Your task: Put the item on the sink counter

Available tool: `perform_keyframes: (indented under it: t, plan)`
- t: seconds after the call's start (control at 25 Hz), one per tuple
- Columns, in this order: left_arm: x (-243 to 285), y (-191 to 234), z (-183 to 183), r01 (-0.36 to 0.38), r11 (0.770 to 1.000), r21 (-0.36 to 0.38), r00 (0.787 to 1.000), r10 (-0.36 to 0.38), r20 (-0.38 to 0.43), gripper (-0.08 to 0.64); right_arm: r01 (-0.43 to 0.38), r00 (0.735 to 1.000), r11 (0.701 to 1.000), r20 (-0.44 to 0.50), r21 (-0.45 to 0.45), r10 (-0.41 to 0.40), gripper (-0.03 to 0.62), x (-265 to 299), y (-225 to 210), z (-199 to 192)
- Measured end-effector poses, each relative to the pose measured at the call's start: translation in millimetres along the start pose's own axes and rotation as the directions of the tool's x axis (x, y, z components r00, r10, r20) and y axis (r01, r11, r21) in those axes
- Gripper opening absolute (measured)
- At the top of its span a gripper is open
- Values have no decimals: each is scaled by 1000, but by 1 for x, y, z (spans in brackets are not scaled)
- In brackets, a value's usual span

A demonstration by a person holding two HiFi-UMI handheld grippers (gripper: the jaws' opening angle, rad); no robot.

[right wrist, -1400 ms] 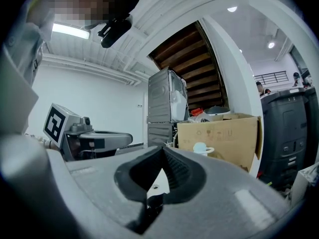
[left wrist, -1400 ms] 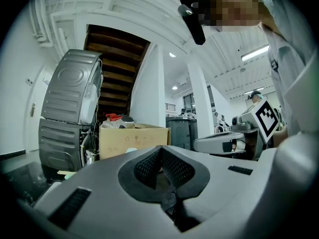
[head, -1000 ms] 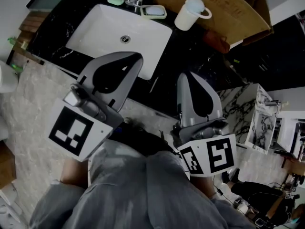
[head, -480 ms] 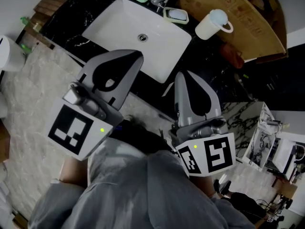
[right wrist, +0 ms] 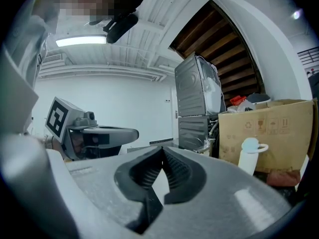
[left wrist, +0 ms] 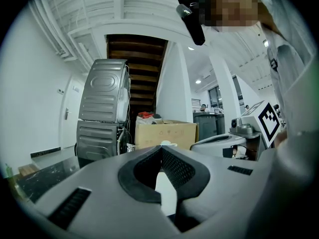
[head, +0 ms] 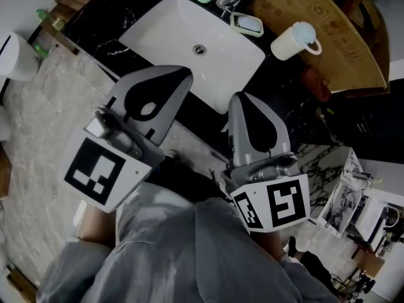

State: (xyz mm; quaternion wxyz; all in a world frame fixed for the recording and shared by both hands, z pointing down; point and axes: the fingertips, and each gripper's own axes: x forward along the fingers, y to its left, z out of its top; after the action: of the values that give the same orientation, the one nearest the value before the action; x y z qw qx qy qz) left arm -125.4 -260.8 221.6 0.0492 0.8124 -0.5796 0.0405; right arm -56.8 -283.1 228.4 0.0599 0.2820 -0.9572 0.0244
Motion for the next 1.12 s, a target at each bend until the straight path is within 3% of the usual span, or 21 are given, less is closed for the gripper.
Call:
perform_keyframes:
  t: [1.12]
  plan:
    - [-5, -4, -4, -18, 1000, -13, 1000, 18, -6, 8, -47, 999, 999, -11, -9, 47, -3, 0, 10, -2]
